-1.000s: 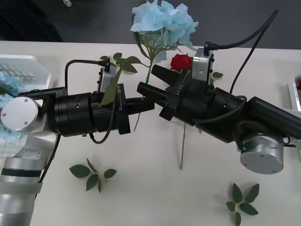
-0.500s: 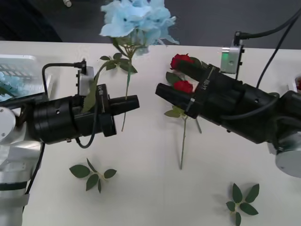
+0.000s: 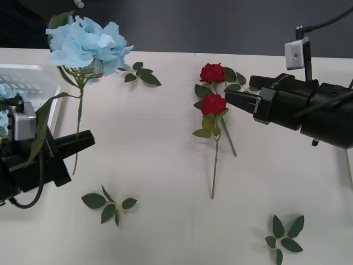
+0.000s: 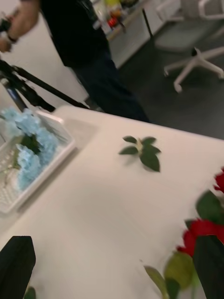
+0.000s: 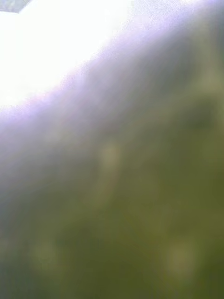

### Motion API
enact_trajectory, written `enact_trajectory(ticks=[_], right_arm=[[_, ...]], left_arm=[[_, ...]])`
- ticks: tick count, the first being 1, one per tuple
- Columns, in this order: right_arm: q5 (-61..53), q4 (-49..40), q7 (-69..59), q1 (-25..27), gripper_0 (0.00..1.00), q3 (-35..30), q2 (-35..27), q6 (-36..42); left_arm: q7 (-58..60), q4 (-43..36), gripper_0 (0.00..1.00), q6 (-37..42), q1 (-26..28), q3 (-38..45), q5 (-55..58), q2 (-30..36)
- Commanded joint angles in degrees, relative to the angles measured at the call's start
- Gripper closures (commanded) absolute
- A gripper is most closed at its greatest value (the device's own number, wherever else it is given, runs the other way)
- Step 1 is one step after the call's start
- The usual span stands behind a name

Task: Put the red flowers into the right box and the blue flowers into the left box

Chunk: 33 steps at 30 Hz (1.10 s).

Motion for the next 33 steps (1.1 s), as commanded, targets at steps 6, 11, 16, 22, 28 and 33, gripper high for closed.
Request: enact_trajectory(ticks=[6,11,16,22,28,33], right_arm=[[0.0,2.4,-4.0,6.1,0.00,-17.5,13.7,24.9],[-0.4,6.0,-8.3,3.5,0.00,-17.4,14.8,30.7],[3.0,13.2,-10.4,-2.7,0.00,-17.4,19.9,39.2],[14.5,21.8,-15.1,-9.3,0.00,-17.4,28.4,44.2],[21.3,30.3,-16.3,-15.1,0.00,-17.5,33.8,49.0],[21.5,40.6,-17.2,-20.6,0.00,-17.4,37.5,49.5]], left_arm=[[9.9,-5.4,1.00,-0.6,7.2,9.1,-5.3,6.3],[10.9,-5.3,1.00,-0.6,8.9,13.5,-8.4,8.0],[12.1,-5.1,1.00,-0.7,9.9,17.3,-13.9,8.3],[15.5,-5.0,1.00,-0.7,9.9,20.5,-23.3,8.4],[22.6,-4.3,1.00,-0.7,9.0,20.3,-32.4,11.3],[24.8,1.1,1.00,-0.6,5.7,19.9,-36.2,13.5]])
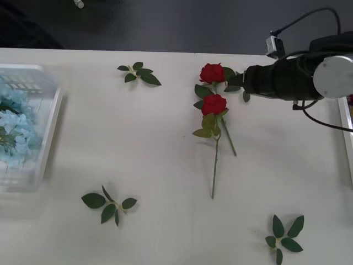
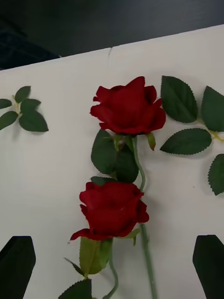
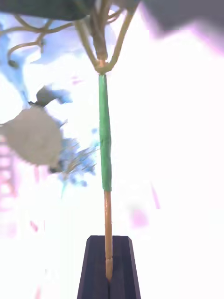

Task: Put the red flowers into the right box and the blue flowers into the left box

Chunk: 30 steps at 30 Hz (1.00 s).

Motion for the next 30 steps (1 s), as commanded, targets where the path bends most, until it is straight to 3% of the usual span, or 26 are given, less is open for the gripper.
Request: enact_trajectory(ticks=[1,6,17,30], right_arm=[[0.3,7.4,-2.3,-5.6,0.00,-0.5,2.7,-0.2],[2.9,14.4,-2.6,-9.7,0.00,-0.5,6.0,1.0],[7.6,27.5,-2.6,-16.3,0.00,-0.4,12.8,0.8],[13.0,32.6,-4.7,-16.8,0.00,-0.5,17.8,-2.2]], left_arm=[[1.8,4.9,1.00,-0.5,-4.0,-0.3,-2.7,3.3],[1.4,11.8,1.00,-0.6,-8.6,-1.5,-4.6,4.7],[1.4,18.9,1.00,-0.6,-16.3,-5.8,-12.8,5.4],[1.3,28.1,1.00,-1.6,-24.6,-9.9,-21.9,5.4]])
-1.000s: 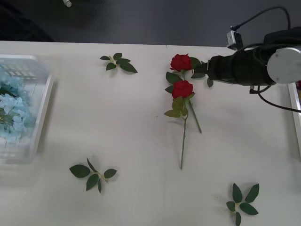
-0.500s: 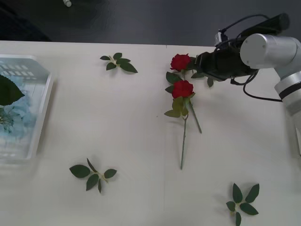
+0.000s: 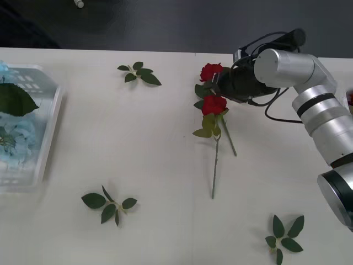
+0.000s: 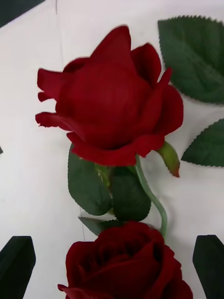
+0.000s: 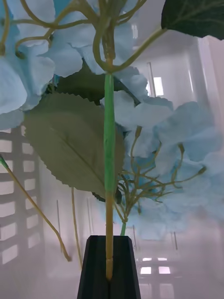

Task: Put the red flowers into the right box and the blue flowers into the left box

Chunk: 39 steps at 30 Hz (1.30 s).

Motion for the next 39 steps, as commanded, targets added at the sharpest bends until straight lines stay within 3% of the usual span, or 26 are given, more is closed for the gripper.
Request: enact_trajectory(ticks=[1,12,14,15,16,18,21,39], right_arm=[[2.6,-0.4,-4.0,-1.5,0.00,-0.5,0.4,-0.3],[8.3,-0.5,-8.9,-1.5,0.00,-1.8,-0.8,0.6],[8.5,-0.7,-8.7,-1.5,0.00,-2.2,-1.1,1.9],[8.8,-0.7,-8.7,-1.4,0.00,-2.3,-1.3,2.8],[8.9,-0.7,-8.7,-1.5,0.00,-2.2,-1.5,3.4],[9.6,-0.7,-9.0,-1.2,0.00,-2.2,-1.7,4.4],[12.0,-0.7,-9.2,-0.7,0.00,-2.7,-1.7,5.8],[17.4,-1.2,-15.3,0.2,0.00,-5.7,-2.7,8.2]], left_arm=[[1.3,3.3,1.00,-0.9,-3.9,-0.2,-3.0,1.3],[1.0,9.0,0.97,-5.1,-7.2,-2.3,-4.9,1.3],[1.0,9.0,0.80,-5.1,-7.2,-2.2,-5.0,1.3],[1.0,9.0,0.52,-5.1,-7.2,-2.1,-5.1,1.3],[0.9,8.9,0.34,-5.1,-7.2,-2.1,-5.1,1.3],[0.8,8.8,0.17,-5.1,-7.2,-2.1,-4.8,1.3],[0.4,8.7,0.03,-5.1,-7.0,-2.1,-3.5,1.3],[-1.0,-7.4,0.00,-5.1,7.9,-1.6,28.1,1.3]])
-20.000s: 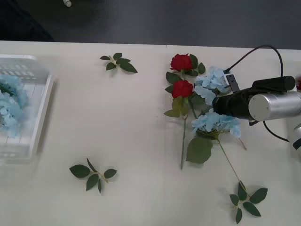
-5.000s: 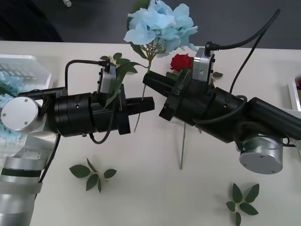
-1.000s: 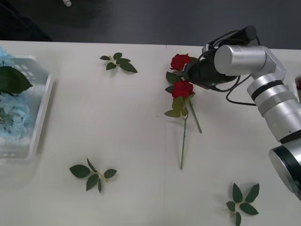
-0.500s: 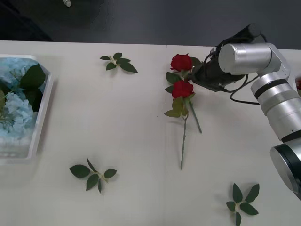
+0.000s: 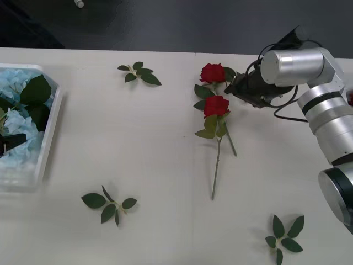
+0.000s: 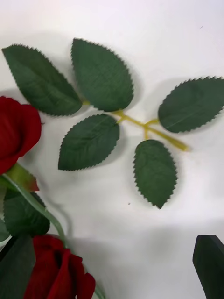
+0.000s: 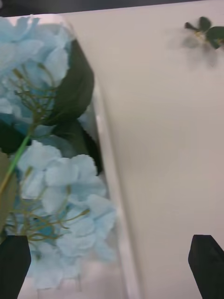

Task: Put the red flowers into the right box and the blue flowers into the left box

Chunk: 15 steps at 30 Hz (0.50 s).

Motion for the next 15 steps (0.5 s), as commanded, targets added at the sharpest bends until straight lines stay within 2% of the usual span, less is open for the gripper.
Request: enact_trajectory(ticks=[1,9,15], right_arm=[[1.5,-1.5,-2.3,0.1,0.00,-0.9,-2.6,0.6],[3.3,-1.9,-4.6,0.4,0.00,-1.1,-3.0,4.5],[2.4,-10.2,-0.9,4.8,0.00,-1.2,-3.7,10.3]], left_arm=[[-1.9,-3.7,0.00,-0.4,2.7,1.2,8.1,1.3],[-16.4,-4.0,0.00,2.1,4.3,0.0,21.2,1.3],[-28.7,-4.0,0.00,8.5,4.1,-0.2,31.0,1.3]])
